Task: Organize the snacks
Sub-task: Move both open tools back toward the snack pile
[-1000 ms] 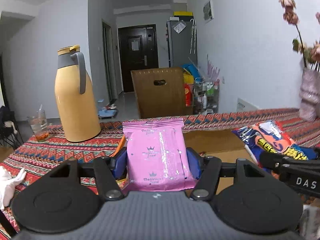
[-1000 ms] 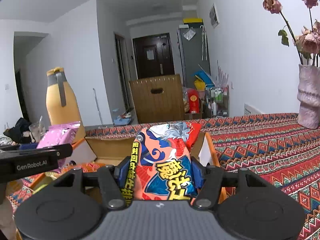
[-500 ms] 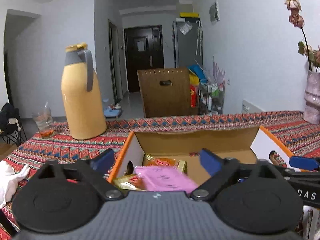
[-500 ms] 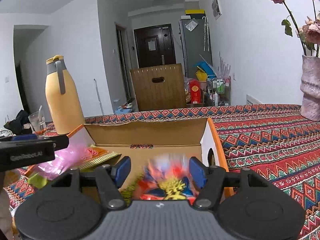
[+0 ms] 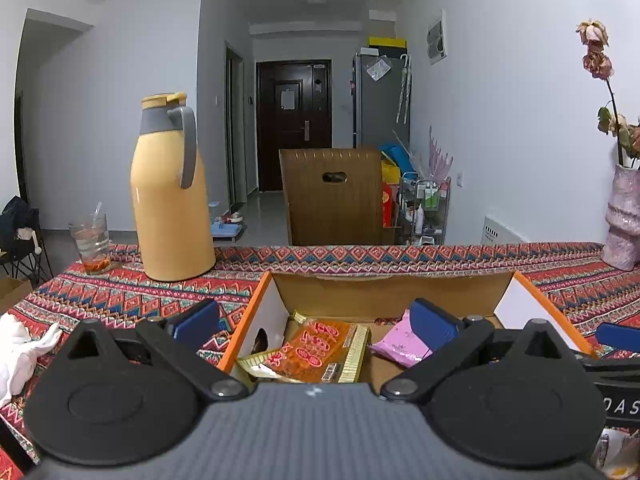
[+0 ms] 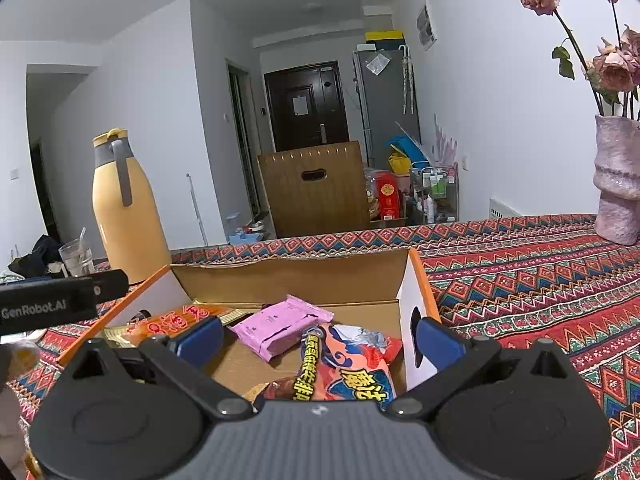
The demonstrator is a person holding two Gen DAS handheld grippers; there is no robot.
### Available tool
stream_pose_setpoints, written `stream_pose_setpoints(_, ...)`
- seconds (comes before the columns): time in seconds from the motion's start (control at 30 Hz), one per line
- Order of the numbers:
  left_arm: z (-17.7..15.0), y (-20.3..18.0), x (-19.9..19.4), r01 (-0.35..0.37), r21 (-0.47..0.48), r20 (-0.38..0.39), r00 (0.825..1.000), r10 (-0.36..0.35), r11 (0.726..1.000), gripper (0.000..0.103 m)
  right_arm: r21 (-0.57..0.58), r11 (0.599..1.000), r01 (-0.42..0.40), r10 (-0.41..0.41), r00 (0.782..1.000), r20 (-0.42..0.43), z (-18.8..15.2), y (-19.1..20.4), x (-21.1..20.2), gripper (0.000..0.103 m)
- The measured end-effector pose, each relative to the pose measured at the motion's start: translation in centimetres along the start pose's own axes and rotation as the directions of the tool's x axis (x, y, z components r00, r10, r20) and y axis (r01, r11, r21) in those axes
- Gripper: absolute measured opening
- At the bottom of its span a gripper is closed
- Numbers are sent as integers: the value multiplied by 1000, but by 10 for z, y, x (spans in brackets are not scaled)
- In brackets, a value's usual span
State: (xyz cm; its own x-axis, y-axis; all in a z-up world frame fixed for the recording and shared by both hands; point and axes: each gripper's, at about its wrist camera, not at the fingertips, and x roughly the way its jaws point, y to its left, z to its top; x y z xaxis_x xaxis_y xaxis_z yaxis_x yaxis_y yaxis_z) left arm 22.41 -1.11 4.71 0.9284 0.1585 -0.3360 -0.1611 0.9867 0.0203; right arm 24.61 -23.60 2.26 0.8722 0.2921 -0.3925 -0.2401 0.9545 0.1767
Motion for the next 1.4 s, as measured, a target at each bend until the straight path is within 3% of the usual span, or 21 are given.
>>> stream_pose_setpoints(0.37,19,12,-41,4,-8,45,999,-3,1000,103,-39,999,-24,27,997,69,22,15,-39,103)
stream_pose_setpoints(0.67,10,36,-89,4,24,64,998,-5,1000,103,-74,997,-39,45,996,78,19,28,-85,103)
stream_pose_setpoints(1.13,-51,72,-135,9,45,-21,1000,-8,999,103,-103,993,-57,57,998,3,-34,41,-138,103)
stream_pose_setpoints(1.4,-88,81,-137,19,33,-78,997,-16,999,103,-86,994,-71,62,992,-106,-76,42,-146,103)
